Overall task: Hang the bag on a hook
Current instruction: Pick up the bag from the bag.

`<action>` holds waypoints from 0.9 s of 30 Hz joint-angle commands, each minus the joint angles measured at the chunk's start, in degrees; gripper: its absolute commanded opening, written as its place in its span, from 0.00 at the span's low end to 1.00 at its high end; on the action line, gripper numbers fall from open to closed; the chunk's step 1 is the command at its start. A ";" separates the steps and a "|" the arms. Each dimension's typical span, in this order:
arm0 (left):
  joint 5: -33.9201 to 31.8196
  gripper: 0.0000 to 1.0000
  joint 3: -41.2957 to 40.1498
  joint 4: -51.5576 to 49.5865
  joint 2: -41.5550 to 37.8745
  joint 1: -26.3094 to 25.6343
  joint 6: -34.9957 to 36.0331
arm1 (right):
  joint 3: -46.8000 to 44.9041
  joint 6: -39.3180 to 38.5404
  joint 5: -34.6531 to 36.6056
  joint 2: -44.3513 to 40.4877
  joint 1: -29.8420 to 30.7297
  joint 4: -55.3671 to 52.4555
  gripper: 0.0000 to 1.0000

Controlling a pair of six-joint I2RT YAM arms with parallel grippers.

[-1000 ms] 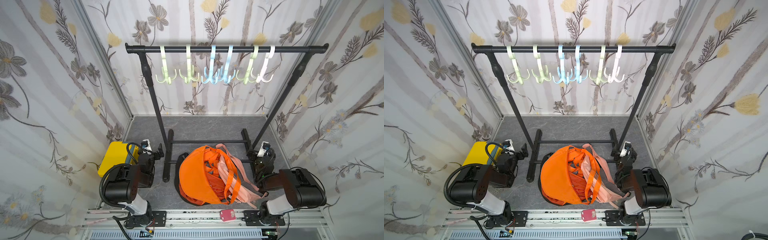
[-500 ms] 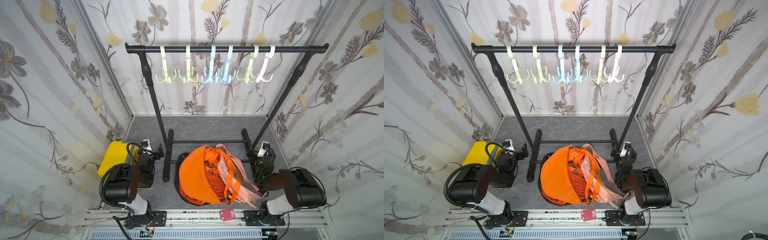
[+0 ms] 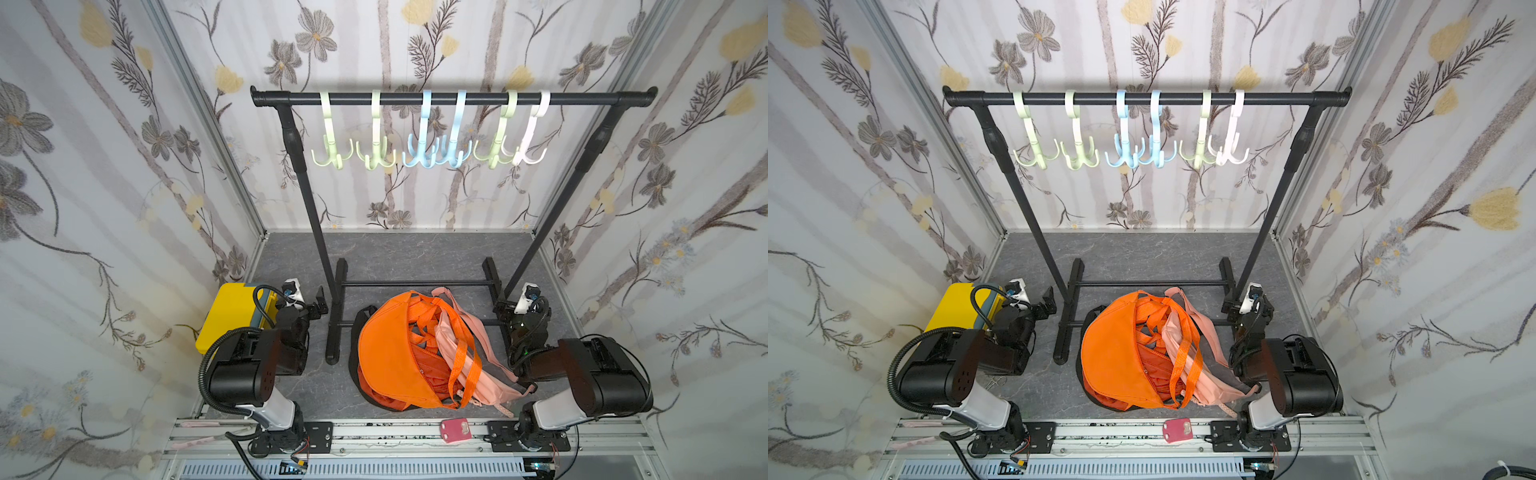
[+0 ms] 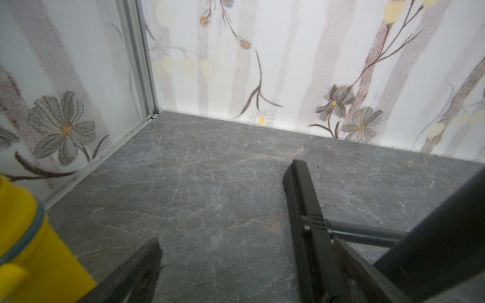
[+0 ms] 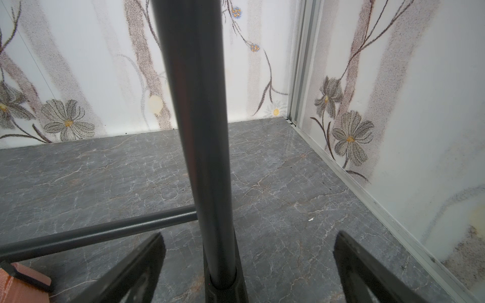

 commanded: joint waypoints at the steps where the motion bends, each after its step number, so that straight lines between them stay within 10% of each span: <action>1: 0.14 1.00 0.11 1.83 -0.10 0.05 0.26 | -0.06 0.18 -0.32 -0.17 0.00 1.86 1.00; 16: -2.51 1.00 0.38 1.04 -1.29 0.15 -0.84 | 0.59 -1.53 -0.24 -2.85 0.98 0.05 0.99; 21: -11.20 1.00 9.35 -29.70 -20.43 0.06 -8.78 | 19.67 -2.97 1.47 -23.55 10.66 -40.06 1.00; 24: -18.08 1.00 16.58 -51.45 -28.61 0.45 -26.64 | 22.48 22.39 2.21 -27.16 9.24 -52.99 1.00; 27: -6.82 1.00 18.10 -59.94 -34.98 1.66 -30.72 | 23.36 24.88 -14.64 -30.32 8.43 -56.14 0.99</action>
